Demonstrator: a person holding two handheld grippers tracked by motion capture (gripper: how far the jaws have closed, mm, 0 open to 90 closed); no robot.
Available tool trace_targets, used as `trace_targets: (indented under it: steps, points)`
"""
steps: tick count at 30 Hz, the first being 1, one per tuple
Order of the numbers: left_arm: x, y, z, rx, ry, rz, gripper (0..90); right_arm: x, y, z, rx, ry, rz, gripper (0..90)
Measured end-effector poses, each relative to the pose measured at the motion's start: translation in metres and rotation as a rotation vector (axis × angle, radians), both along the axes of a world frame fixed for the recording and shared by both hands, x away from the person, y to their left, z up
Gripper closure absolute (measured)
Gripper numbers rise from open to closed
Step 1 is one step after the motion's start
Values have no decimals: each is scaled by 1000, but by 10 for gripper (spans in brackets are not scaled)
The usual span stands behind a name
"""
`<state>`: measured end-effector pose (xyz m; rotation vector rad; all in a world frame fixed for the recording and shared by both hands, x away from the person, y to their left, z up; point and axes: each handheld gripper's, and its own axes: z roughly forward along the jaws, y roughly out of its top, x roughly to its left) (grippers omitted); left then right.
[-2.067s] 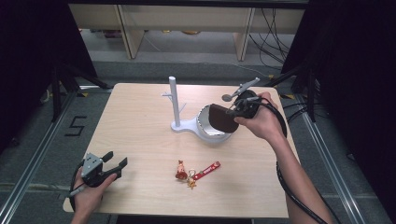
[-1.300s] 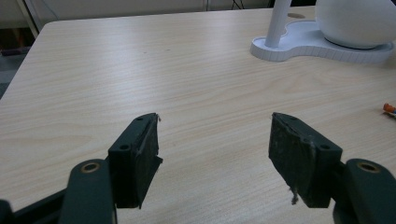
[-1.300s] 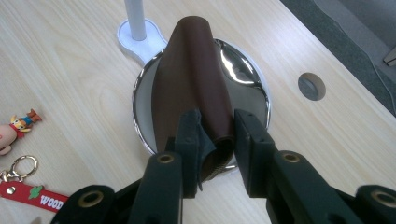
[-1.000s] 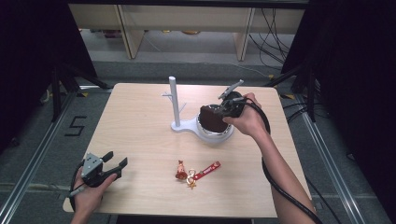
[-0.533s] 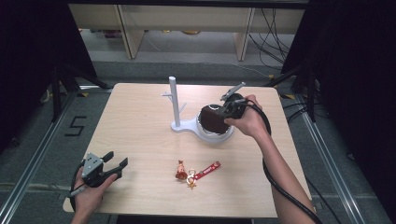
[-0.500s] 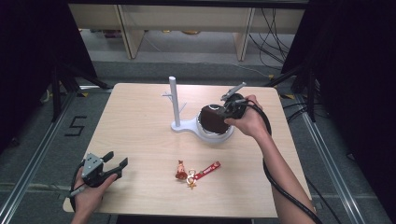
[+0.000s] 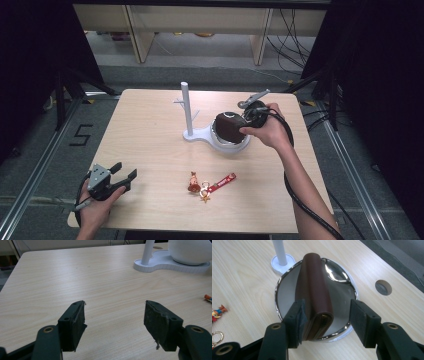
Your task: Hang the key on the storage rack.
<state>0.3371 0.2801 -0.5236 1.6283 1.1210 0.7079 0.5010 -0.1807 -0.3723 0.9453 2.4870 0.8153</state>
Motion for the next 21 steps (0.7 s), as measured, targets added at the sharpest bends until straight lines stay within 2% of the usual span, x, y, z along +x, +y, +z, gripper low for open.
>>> trace_targets:
  steps: [6, 9, 11, 14, 15, 16, 18, 19, 20, 21]
  points:
    - [0, 0, 0, -5, 0, 2, 328, -8, -5, 6, 18, -18, -5, 466]
    - [0, 0, 0, -6, -2, 2, 328, -17, -12, 11, 48, -34, -22, 479]
    - [0, 0, 0, -4, 1, 3, 328, -21, -17, 12, 56, -26, -29, 487]
    - [0, 0, 0, -2, 2, 4, 328, -25, -22, 11, 78, -31, -49, 497]
    - [0, 0, 0, -1, 2, 5, 328, -26, -24, 11, 81, -14, -45, 503]
    - [0, -1, 0, 2, 2, 5, 328, -29, -29, 9, 84, -36, -59, 516]
    - [1, -1, 0, 8, -3, 1, 328, -35, -36, 7, 93, -30, -70, 540]
    - [1, -2, 0, 6, -4, 0, 328, -38, -36, 6, 111, -9, -92, 544]
    - [0, -2, 0, 7, -3, 1, 328, -39, -39, 3, 120, -34, -98, 547]
    - [1, -2, 0, 9, -4, 0, 328, -40, -42, 2, 127, -37, -103, 551]
